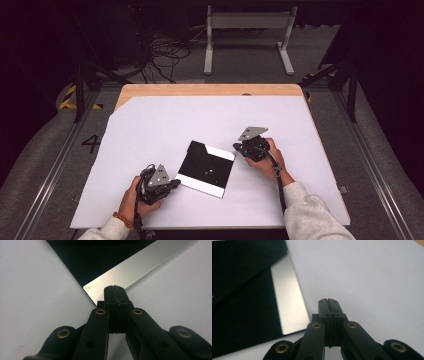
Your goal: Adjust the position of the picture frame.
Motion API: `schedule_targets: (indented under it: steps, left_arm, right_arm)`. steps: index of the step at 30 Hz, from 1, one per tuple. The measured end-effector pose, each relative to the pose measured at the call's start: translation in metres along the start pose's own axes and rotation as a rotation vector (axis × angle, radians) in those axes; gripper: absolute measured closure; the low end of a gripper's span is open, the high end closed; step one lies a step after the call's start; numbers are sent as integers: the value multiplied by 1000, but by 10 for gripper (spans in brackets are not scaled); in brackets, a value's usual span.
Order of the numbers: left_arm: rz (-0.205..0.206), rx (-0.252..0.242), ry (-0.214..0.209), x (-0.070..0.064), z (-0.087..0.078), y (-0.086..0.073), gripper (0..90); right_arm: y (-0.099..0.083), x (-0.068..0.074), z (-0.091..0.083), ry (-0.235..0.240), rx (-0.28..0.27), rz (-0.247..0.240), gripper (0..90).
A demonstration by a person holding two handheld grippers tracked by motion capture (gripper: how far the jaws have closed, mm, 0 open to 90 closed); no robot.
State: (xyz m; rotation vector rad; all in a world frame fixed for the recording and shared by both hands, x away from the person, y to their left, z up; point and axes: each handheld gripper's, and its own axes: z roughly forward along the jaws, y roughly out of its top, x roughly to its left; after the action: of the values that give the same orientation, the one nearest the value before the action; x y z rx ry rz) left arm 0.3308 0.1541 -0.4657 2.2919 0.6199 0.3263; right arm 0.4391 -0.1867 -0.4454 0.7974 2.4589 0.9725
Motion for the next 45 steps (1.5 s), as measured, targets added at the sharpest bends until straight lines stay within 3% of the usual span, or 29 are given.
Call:
schedule_targets:
  steps: [4, 6, 9, 12, 24, 34, 40, 45]
  left_arm:
    - [-1, 0, 5, 0, 0, 0, 900]
    - [-3, 2, 8, 1, 1, 1, 900]
    - [3, -1, 11, 2, 1, 1, 900]
    - [-3, -2, 13, 4, 2, 1, 900]
    - [-24, -20, 25, 20, 10, 7, 900]
    - [7, -15, 37, 32, 26, 23, 900]
    - [-9, -22, 26, 40, 35, 32, 900]
    - [6, -30, 29, 43, 43, 38, 900]
  right_arm:
    - [-5, -2, 8, 52, -7, 34, 900]
    - [-4, 0, 9, 68, -3, 23, 900]
    - [-3, 1, 8, 62, 4, 15, 900]
    - [-5, -1, 7, 87, 3, 30, 900]
    - [-19, 3, -10, 147, 21, 63, 900]
    - [-35, 16, -30, 139, 33, 65, 900]
    - [-41, 25, -40, 120, 49, 57, 900]
    - [-46, 33, -48, 112, 60, 51, 900]
